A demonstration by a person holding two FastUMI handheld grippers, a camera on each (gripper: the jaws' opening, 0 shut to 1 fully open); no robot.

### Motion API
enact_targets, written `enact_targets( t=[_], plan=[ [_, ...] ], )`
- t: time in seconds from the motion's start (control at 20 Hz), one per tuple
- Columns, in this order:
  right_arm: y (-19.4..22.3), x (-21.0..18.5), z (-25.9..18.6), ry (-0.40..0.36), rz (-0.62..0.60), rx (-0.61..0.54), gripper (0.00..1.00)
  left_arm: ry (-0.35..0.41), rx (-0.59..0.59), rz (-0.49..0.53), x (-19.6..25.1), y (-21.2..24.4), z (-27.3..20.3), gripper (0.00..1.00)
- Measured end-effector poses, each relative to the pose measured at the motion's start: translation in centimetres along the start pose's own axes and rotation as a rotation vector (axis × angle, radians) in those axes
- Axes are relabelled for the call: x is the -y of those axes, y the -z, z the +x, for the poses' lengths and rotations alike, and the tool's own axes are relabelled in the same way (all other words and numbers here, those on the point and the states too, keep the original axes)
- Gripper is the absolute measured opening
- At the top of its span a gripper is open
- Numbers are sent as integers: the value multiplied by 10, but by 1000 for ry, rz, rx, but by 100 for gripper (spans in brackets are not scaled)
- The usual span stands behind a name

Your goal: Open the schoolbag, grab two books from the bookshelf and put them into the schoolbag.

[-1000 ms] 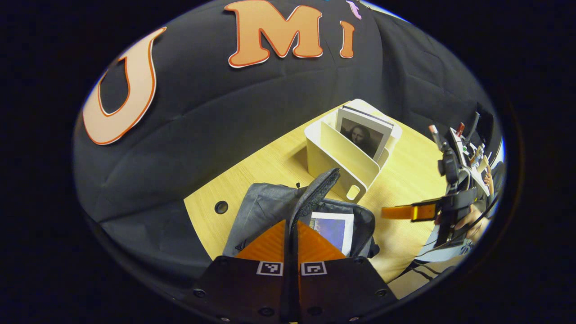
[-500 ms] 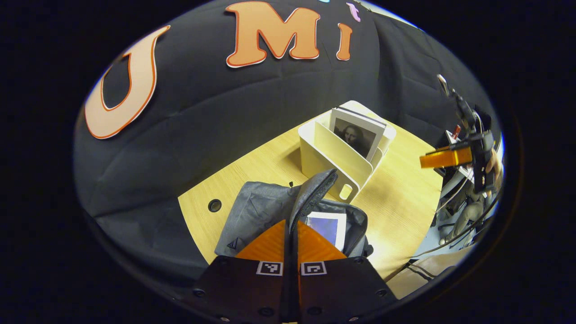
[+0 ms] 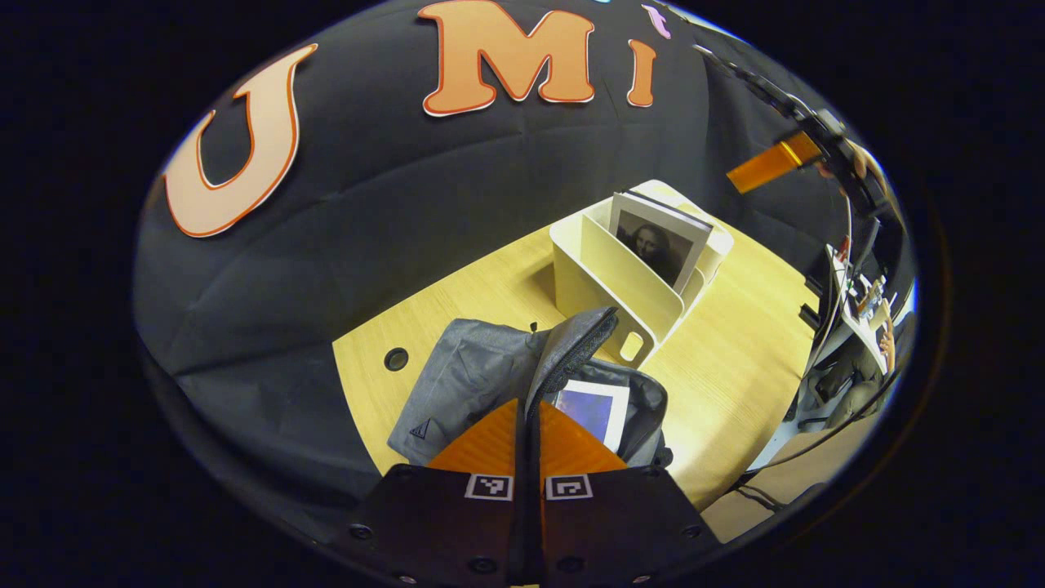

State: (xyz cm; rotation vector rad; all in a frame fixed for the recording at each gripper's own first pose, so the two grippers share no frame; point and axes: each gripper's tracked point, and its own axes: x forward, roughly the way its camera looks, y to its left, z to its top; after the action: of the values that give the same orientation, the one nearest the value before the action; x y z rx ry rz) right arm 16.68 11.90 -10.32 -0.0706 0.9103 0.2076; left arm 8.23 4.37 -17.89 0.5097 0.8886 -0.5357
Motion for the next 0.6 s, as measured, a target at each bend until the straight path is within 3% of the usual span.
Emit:
enact_targets(
  t=[0.15, 0.5, 0.6],
  plan=[
    [-14, 4, 36, 6, -82, -82, 98, -28, -15, -16, 4, -2, -3, 1],
    [-9, 17, 133, 48, -87, -260, 99, -53, -51, -32, 9, 3, 1, 1],
    [-5, 17, 148, 54, -88, -287, 94, -52, -54, -28, 9, 3, 2, 1]
  ],
)
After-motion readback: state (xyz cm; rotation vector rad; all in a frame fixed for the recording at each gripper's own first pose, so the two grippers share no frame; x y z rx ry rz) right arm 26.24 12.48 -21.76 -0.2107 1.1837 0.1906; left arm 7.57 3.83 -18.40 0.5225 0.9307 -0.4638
